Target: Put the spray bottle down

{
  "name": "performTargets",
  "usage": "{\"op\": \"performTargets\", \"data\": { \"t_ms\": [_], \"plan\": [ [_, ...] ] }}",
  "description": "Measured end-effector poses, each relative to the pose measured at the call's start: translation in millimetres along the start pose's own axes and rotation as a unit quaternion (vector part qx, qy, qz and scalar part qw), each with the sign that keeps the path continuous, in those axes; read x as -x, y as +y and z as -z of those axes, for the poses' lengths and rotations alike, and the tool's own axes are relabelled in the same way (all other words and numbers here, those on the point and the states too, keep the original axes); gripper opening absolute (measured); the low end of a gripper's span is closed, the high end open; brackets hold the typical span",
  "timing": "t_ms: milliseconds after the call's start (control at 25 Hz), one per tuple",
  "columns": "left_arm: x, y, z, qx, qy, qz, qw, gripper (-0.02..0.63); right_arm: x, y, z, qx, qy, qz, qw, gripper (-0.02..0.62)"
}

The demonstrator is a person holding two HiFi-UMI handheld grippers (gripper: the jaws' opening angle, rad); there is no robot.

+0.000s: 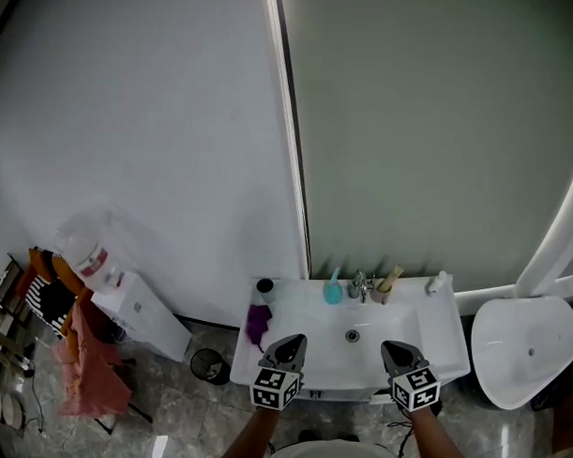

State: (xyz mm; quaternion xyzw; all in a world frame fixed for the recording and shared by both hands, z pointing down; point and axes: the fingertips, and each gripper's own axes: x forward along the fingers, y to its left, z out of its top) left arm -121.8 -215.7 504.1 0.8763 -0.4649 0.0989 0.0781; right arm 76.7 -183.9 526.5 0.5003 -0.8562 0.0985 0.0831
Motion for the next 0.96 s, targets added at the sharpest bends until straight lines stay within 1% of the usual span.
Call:
{"op": "performTargets", "data": {
  "t_ms": [280, 560, 960],
  "plan": [
    [11.4, -4.6, 6.2, 0.008, -0.002, -0.014, 0.9999, 0.006, 3.3, 1.4, -4.7, 0.001, -0.008, -0.01, 1.0, 0.011],
    [11.8, -8.1, 7.7, 0.014, -0.005, -0.018, 0.9997, 0.006, 1.7, 2.3, -4.1, 0.004, -0.006, -0.02, 1.0, 0.011],
    [9.5, -10.3, 4.5, 0.017, -0.007, -0.013, 0.9997, 0.006, -0.2, 3.1, -6.5, 0.008, -0.006, -0.023, 1.0, 0.011]
  ]
}}
